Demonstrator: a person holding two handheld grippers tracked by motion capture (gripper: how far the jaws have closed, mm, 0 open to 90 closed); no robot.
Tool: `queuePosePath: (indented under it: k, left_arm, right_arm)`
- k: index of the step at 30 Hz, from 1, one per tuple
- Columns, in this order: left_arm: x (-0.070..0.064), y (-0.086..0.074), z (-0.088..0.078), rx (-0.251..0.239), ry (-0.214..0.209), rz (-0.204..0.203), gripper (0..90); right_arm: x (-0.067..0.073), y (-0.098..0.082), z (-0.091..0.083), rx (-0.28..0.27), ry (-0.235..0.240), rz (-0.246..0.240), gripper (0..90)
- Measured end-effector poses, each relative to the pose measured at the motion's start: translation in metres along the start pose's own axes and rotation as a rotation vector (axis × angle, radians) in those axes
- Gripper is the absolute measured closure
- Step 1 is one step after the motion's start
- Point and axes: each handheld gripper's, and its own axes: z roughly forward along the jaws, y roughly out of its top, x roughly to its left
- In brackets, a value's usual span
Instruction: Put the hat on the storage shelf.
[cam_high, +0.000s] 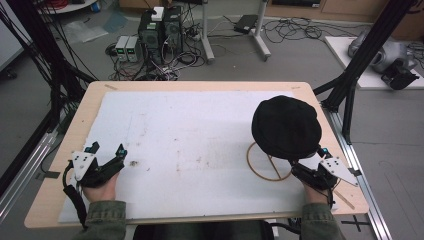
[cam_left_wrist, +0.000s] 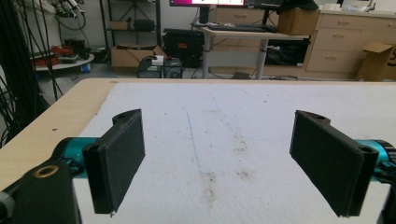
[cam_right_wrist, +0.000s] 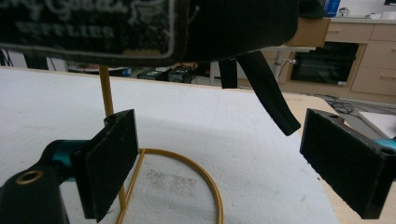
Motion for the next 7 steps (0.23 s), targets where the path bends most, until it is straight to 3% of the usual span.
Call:
queuePosePath:
  k: [7]
  left_arm:
    - [0.0001,-0.0002,0.0002,-0.004,-0.010,-0.005,18.3]
  right_arm:
    - [0.0002,-0.0001,0.0003,0.001,0.001,0.001,10.7]
